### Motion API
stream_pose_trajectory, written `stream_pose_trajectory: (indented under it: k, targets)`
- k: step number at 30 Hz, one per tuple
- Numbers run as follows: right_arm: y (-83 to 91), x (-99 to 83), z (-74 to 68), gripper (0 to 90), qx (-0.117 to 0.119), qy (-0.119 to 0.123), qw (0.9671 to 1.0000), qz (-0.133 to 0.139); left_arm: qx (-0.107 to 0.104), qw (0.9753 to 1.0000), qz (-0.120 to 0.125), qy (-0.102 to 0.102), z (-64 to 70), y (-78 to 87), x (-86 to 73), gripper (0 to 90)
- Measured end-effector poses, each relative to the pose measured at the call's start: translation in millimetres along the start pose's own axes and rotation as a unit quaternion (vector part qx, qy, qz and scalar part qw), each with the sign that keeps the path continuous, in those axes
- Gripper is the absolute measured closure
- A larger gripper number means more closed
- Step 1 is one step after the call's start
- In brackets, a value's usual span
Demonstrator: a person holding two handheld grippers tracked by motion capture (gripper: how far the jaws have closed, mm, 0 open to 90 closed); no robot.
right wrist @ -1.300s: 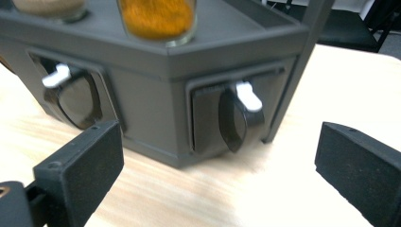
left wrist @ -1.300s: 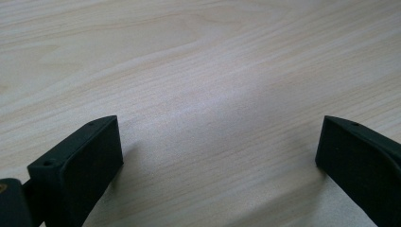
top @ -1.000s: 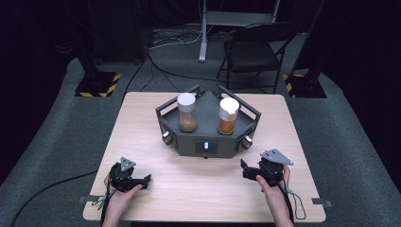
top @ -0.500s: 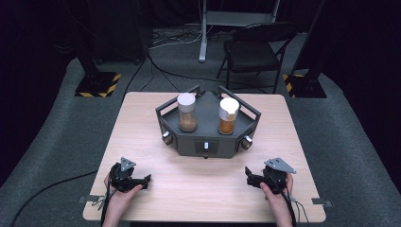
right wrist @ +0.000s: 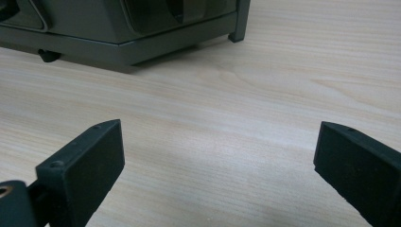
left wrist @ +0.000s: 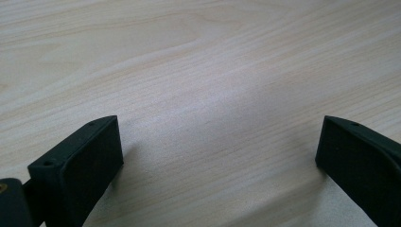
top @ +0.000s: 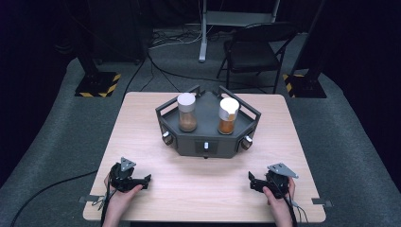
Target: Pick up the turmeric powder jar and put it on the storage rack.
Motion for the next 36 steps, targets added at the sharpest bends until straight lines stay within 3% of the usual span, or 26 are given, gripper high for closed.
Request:
stream_pose_trajectory:
  k: [13, 36]
  targets:
    - [-4.9, -5.6, 4.9, 2.1, -0.008, 0.005, 0.9997, -0.022, 0.000, 1.0000, 0.000, 0.000, 0.0, 0.0, 0.0, 1.3]
    - [-10.7, -1.6, 5.1, 2.2, -0.004, 0.008, 0.9987, -0.051, -0.002, 1.0000, 0.000, 0.000, -0.4, -0.2, 0.1, 1.2]
Point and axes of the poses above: each handheld gripper's, and its own axes: y roughly backward along the jaws, x roughly out of its top, z roughly to its right, the point moved 4 cm from there along -y, roughly forward along the jaws, and after that the axes turned 11 degrees about z, right-handed, at the moved point
